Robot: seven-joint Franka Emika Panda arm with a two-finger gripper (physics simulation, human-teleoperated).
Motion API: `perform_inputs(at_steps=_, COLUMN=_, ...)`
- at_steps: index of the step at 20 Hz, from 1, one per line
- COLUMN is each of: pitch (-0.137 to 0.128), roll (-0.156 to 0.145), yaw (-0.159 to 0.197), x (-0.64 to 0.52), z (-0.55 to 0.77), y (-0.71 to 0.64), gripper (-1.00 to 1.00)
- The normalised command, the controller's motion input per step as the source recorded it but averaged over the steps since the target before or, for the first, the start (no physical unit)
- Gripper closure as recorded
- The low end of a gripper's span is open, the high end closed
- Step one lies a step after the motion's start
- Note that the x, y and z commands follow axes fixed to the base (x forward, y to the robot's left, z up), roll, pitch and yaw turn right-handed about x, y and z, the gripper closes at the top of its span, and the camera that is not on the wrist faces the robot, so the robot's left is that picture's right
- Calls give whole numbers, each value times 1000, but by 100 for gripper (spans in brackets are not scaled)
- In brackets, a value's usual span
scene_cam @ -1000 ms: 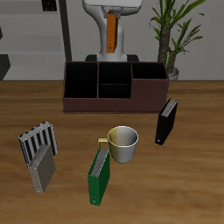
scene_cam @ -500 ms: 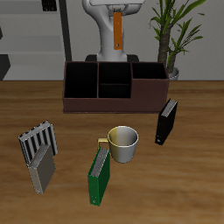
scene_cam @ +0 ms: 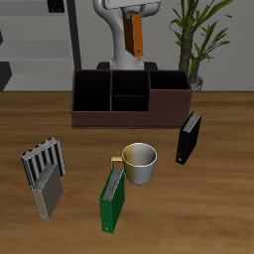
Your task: Place the orange book into the back desk caddy's back compartment
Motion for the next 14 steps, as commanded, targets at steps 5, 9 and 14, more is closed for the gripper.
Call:
perform_inputs(at_steps=5, pitch=-16, roll=-44, yaw=279, x=177, z=54, y=-195, gripper=100)
perform_inputs(at_steps=9, pitch=15, roll=-49, yaw=143, x=147, z=59, y=-193, gripper=100)
perform_inputs(at_steps=14, pitch=8, roll=-4, yaw=182, x=17, z=-127, y=53, gripper=100)
